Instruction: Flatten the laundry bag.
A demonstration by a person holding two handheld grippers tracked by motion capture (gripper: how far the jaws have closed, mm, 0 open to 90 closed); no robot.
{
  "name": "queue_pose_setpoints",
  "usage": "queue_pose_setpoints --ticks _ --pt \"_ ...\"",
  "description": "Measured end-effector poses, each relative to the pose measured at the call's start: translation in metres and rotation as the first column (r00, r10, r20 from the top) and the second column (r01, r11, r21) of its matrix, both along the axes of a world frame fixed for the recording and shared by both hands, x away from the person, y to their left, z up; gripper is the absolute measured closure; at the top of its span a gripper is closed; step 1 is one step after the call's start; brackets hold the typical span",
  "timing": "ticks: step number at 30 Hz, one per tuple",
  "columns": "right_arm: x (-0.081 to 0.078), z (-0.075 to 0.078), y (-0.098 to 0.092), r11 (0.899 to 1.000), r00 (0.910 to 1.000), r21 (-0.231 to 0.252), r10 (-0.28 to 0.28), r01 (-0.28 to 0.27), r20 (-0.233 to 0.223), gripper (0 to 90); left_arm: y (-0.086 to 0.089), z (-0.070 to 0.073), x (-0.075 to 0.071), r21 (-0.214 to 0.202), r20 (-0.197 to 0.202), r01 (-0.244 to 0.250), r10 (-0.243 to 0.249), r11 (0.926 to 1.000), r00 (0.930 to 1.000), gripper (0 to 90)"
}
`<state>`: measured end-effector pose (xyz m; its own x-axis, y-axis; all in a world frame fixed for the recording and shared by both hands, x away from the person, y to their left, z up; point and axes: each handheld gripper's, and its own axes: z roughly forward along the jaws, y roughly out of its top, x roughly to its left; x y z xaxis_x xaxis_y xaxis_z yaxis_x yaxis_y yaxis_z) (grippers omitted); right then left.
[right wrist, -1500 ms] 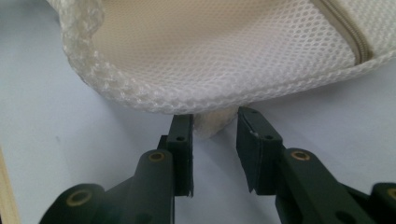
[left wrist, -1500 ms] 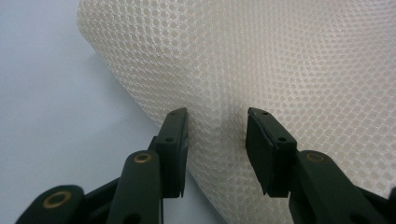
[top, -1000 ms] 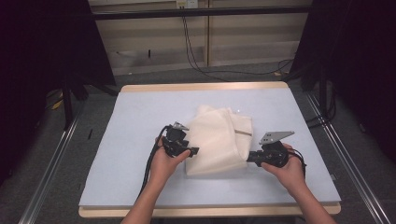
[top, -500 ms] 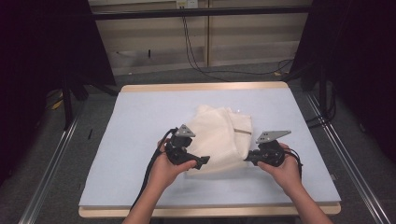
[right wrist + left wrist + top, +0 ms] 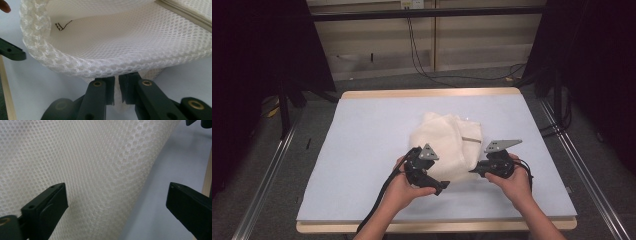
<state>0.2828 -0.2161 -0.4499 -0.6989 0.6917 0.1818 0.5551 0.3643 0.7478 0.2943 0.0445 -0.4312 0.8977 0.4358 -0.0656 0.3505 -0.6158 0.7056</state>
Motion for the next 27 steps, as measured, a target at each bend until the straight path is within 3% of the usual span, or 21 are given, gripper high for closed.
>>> queue_pose_setpoints --ticks 3,5,9,12,19,27 --pt "0.000 0.000 0.003 1.000 1.0000 0.001 0.005 -0.005 -0.001 82.2 0.000 -0.001 0.002 0.027 -0.002 -0.007 0.007 0.9996 1.0000 19.3" --pt "0.001 0.000 0.004 1.000 1.0000 0.003 0.008 -0.008 0.000 81.6 0.003 -0.001 0.005 0.007 -0.005 -0.022 0.022 0.9997 0.9997 28.7" --pt "0.002 -0.001 0.003 1.000 1.0000 0.006 0.007 -0.007 0.001 80.1 0.012 0.005 0.007 -0.025 0.000 -0.054 0.054 0.9982 0.9986 58.8" --pt "0.002 -0.002 0.001 1.000 1.0000 -0.003 -0.002 0.002 0.003 78.3 0.021 0.008 0.008 -0.064 -0.025 -0.093 0.091 0.9936 0.9955 70.2" --pt "0.003 -0.008 -0.004 0.999 0.9991 -0.021 -0.041 0.041 -0.003 70.7 0.051 0.011 0.006 -0.127 -0.006 -0.178 0.178 0.9758 0.9839 74.2" --pt "0.007 -0.010 -0.001 0.997 0.9978 -0.039 -0.067 0.067 -0.002 61.4 0.078 0.014 0.003 -0.143 0.002 -0.250 0.253 0.9577 0.9676 74.3"
